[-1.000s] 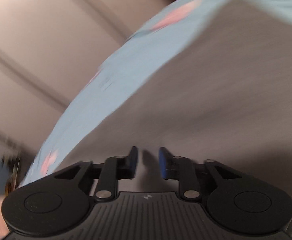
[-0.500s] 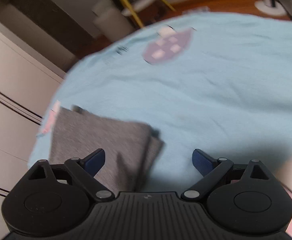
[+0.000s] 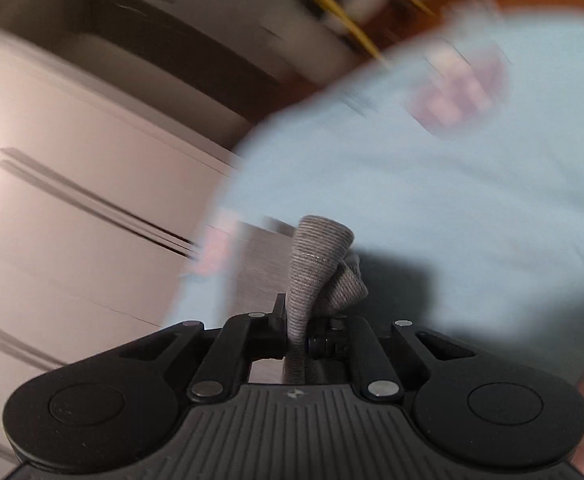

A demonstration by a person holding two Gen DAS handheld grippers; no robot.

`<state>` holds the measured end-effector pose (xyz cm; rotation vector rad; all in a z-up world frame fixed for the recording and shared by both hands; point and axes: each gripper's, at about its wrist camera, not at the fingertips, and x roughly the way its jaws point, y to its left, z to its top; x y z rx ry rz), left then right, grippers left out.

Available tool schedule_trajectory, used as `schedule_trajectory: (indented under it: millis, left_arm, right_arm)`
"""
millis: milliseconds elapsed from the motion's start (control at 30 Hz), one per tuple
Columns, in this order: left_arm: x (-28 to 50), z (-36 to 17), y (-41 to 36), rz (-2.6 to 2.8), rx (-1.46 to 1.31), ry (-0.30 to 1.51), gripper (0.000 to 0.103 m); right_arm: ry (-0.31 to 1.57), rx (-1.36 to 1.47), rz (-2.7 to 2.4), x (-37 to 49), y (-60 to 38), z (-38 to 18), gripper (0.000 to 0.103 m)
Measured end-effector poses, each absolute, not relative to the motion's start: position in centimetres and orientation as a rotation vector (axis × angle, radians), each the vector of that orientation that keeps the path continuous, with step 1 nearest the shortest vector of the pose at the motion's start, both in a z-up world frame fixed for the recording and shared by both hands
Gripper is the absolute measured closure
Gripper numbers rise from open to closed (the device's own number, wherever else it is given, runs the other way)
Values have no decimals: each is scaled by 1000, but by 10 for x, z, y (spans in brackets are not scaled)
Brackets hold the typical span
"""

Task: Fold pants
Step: 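Grasp a corner of the folded sweatpants with the right gripper, then lift the held corner with the right gripper and fold it over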

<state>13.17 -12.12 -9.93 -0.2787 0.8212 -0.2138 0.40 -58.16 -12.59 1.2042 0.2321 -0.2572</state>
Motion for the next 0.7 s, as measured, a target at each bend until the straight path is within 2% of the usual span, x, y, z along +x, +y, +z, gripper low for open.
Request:
schedule_trajectory:
  millis: [100, 133, 167, 200, 233, 267, 333, 367, 400, 533, 633, 667, 700]
  left_arm:
    - [133, -102, -124, -206, -267, 839, 0]
    - [133, -102, -124, -207, -261, 846, 0]
    - [133, -103, -125, -207, -256, 851, 0]
    - [132, -103, -125, -206, -252, 853, 0]
    - [132, -103, -125, -205, -253, 854, 0]
    - [133, -103, -124, -205, -259, 856, 0]
    - [133, -104, -124, -210, -260, 862, 0]
    - [135, -105, -126, -213, -257, 870, 0]
    - [135, -106, -127, -216, -252, 880, 0]
    - [139, -110, -141, -227, -203, 919, 0]
    - [139, -111, -150, -249, -174, 936, 0]
    - [138, -111, -152, -259, -167, 943, 0]
    - [138, -112, -154, -258, -158, 949, 0]
  right_arm:
    - [240, 1164, -331, -8, -577, -133, 94]
    - [335, 1167, -388, 0, -581, -150, 94]
    - [452, 1169, -467, 6, -583, -169, 87]
    - [533, 1165, -514, 10, -585, -186, 85]
    - [499, 1176, -488, 6, -589, -193, 85]
    - [470, 1213, -476, 0, -591, -191, 79]
    - [363, 1205, -479, -14, -593, -174, 54]
    - [339, 1177, -490, -19, -592, -168, 31]
    - [333, 1146, -495, -21, -591, -164, 27]
    - [437, 1198, -412, -10, -588, -187, 26]
    - [346, 1226, -343, -12, -589, -187, 26]
    - [327, 1255, -320, -12, -588, -190, 24]
    - [324, 1276, -296, -9, -586, -195, 18]
